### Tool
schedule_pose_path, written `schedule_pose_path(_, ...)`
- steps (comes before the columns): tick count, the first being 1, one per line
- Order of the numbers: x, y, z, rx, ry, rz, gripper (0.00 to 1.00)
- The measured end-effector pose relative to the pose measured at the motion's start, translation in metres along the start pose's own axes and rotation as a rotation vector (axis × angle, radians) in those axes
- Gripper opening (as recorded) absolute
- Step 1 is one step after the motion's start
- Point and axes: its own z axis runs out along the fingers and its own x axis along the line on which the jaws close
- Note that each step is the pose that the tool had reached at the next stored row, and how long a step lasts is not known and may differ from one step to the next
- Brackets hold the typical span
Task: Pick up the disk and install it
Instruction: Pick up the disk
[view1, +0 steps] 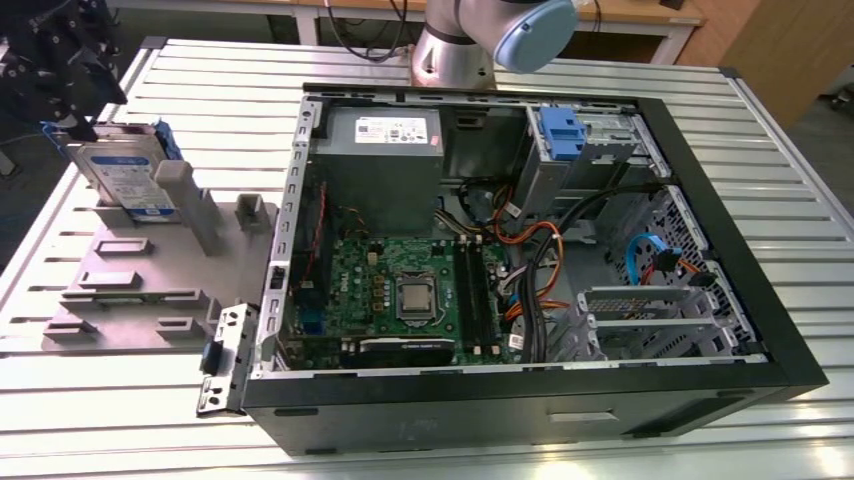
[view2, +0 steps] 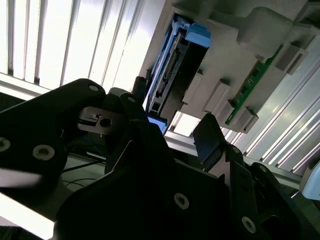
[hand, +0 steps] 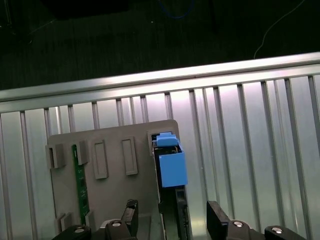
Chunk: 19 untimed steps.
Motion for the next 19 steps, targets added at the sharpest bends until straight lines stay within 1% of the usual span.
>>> schedule_pose_path(3,0.0000,0.0000,0.0003,0.0003,-0.0001,0.000,0.65)
schedule_pose_path(8,0.0005,0.0034,0.0062,0.0123,-0.0026,-0.005,0.65)
schedule_pose_path(11,0.0009,0.0056,0.0107,0.0190,-0.0040,-0.010,0.65)
schedule_pose_path(19,0.0012,0.0063,0.0250,0.0194,-0.0038,-0.044,0.65)
